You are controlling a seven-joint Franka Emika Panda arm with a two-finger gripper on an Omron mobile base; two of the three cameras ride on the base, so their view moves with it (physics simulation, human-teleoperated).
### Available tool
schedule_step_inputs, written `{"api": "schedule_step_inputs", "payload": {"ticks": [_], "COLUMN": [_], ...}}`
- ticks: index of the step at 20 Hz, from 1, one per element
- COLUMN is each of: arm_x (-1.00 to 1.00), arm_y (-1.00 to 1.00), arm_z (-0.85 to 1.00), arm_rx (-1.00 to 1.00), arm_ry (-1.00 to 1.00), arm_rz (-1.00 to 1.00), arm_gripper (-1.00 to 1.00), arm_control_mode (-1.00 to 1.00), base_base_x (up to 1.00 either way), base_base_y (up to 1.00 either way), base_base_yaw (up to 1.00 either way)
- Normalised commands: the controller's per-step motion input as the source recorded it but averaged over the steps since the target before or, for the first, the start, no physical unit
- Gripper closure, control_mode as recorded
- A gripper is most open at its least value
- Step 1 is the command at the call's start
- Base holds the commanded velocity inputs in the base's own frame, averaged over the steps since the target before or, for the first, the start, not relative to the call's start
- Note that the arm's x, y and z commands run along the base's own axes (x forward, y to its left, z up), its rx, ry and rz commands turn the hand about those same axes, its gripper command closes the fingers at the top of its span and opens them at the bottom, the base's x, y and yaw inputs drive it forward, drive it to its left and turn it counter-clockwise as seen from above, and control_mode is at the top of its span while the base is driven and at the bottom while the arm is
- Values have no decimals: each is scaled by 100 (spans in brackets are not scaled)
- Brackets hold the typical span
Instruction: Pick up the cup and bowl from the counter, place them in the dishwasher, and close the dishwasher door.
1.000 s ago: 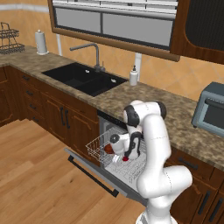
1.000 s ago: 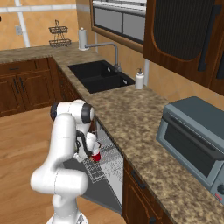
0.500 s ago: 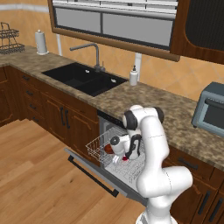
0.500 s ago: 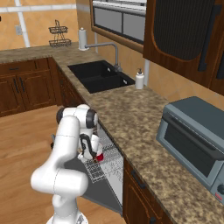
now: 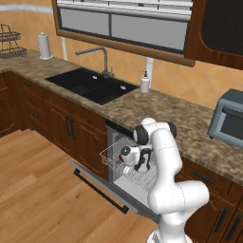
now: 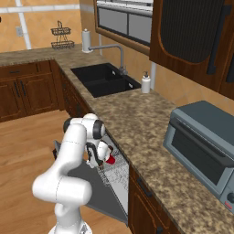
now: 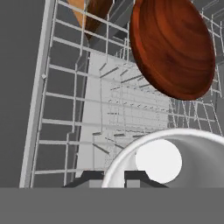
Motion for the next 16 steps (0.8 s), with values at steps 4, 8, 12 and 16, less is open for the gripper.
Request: {"api": "schedule_step_inputs", "payload": {"ticks": [4,8,12,16], "arm_x": [0,-3,-20,-37], "arm_y": [-1,-23,-18,-9], "arm_z": [-8,13,45,56], "arm_rx": [0,0,0,0], "arm_ry": [0,0,-2,-7], "arm_rz": [0,-1,-2,-2], "arm_gripper": [-100,-100,-100,-100], "arm_control_mode": [-100,-100,-100,-100], "base_base_x": [0,0,0,0], "base_base_y": [0,0,0,0], "base_base_yaw": [0,0,0,0]}}
